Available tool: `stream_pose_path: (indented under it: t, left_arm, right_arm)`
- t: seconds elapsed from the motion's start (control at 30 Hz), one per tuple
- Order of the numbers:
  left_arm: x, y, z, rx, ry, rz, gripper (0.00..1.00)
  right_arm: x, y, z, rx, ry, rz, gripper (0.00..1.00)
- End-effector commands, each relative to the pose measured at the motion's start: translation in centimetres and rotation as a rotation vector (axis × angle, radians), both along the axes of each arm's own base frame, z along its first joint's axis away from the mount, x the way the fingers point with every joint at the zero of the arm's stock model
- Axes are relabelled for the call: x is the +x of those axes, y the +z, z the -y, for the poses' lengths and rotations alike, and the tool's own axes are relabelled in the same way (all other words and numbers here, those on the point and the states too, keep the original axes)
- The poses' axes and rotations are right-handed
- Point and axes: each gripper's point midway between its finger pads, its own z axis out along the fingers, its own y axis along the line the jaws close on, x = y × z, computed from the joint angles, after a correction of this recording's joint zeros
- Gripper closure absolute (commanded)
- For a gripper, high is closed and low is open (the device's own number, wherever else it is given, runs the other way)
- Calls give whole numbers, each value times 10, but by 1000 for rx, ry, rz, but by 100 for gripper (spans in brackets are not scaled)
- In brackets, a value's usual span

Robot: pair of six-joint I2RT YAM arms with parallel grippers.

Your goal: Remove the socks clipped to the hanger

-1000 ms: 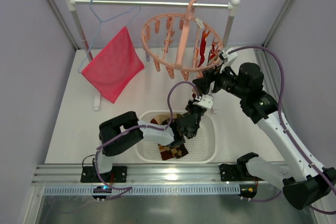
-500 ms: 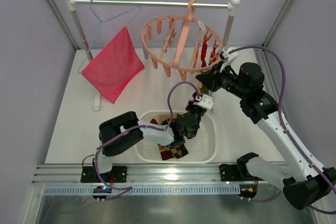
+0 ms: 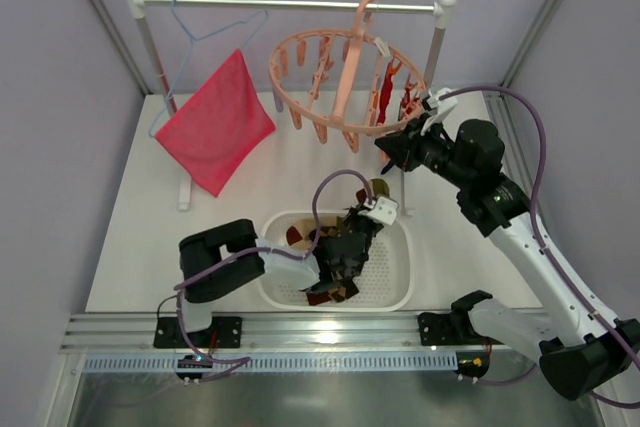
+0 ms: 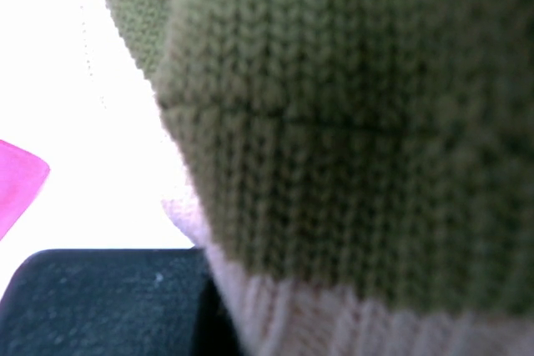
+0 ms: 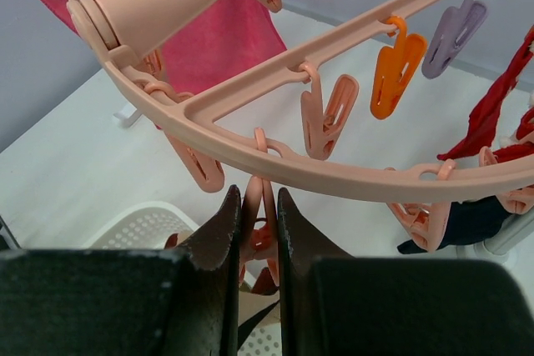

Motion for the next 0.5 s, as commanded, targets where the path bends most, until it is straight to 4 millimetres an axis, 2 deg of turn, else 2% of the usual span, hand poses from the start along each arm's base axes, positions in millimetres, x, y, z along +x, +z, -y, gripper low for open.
stream_pose_path:
  t: [0.0,0.1,0.13,0.17,0.2,0.23,0.3,0.33,0.47]
  left_arm:
    - [-27,53,-10,-128,9,59,100]
    - [-47,63,-13,-145,-26,33,100]
    - [-52,65,-17,-104,-47,1,100]
    - [-53,64,-15,-156,-75,-68,100]
    - [-57,41,-14,-35,-125,-144,100]
    - [-54,54,-18,-75,-144,-193,100]
    - [-59,50,-23,-113,-174,-275,100]
    - [-66,54,-32,-120,-205,-293,100]
    - [-88,65,-50,-173,-313,-375,100]
  right_arm:
    - [5,11,2,25,-31,44,96]
    - [7,5,5,17,-53,32,94]
    - [8,3,6,13,-63,26,75]
    - [8,3,8,10,-69,28,61]
    - [7,2,8,6,-70,27,49]
    - [6,1,11,4,-82,30,38]
    - [5,-5,15,0,-101,25,31]
    - [5,-6,17,-1,-113,29,26]
    - [4,-15,27,-13,-156,25,20]
